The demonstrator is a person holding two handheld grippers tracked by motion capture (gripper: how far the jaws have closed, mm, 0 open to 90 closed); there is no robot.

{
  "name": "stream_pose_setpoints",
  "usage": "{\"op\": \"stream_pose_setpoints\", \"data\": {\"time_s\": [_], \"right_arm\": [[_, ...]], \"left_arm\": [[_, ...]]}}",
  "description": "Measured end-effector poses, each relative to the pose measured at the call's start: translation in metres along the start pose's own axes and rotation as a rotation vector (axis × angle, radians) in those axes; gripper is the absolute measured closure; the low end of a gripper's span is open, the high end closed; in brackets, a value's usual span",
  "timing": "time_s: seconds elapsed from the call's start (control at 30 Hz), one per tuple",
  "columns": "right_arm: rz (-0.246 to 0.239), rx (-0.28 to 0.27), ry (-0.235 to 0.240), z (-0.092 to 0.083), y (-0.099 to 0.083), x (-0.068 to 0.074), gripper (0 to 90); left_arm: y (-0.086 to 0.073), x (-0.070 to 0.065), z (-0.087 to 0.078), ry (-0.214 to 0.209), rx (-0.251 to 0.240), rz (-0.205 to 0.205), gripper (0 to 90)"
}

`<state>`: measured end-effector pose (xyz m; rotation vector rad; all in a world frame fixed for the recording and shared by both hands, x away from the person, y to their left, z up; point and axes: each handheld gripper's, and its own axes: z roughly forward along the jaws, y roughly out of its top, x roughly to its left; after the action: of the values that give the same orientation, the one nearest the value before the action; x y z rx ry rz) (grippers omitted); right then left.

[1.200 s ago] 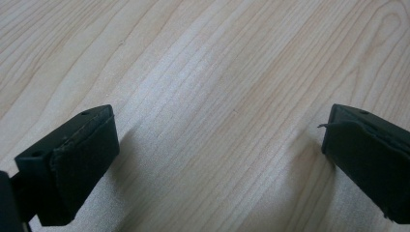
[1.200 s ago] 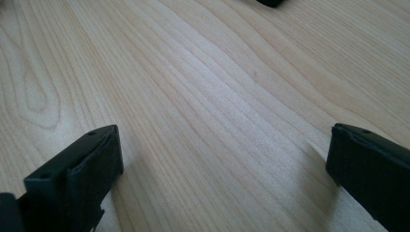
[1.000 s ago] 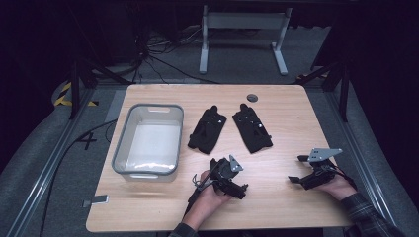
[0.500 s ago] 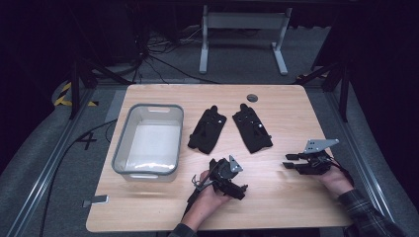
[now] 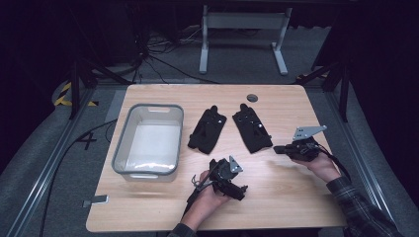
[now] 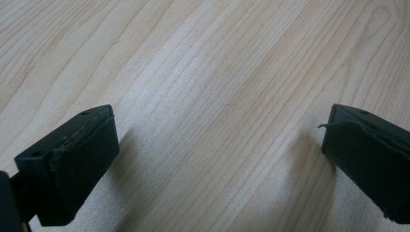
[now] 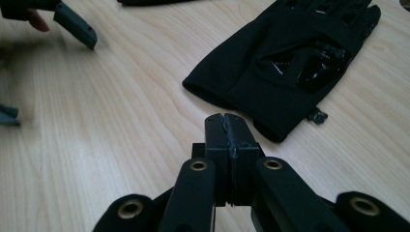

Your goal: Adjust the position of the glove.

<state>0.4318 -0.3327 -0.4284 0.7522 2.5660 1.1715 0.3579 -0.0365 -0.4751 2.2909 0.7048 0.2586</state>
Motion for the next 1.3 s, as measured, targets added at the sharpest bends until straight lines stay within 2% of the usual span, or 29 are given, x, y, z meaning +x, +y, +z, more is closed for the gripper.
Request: {"op": "stream_pose_setpoints", "data": {"time_s": [0.43,0.67,0.8,0.83,1.3], "right_arm": [[-0.009,-0.013,-0.015,0.025,0.021,-0.01,89.7],[-0.006,0.015,-0.029,0.041,0.019,-0.017,89.7],[-0.021,0.078,-0.039,0.053,0.013,-0.019,90.0],[-0.022,0.071,-0.036,0.054,0.011,-0.018,90.0],[-0.019,0.089,-0.008,0.044,0.004,-0.014,90.0]], "left_arm": [[0.0,0.0,0.0,0.0,0.001,0.0,0.0],[0.0,0.0,0.0,0.0,-0.001,-0.001,0.0],[0.0,0.0,0.0,0.0,-0.001,-0.001,0.0],[0.0,0.0,0.0,0.0,-0.001,-0.001,0.0],[0.0,0.0,0.0,0.0,-0.001,0.0,0.0]]}}
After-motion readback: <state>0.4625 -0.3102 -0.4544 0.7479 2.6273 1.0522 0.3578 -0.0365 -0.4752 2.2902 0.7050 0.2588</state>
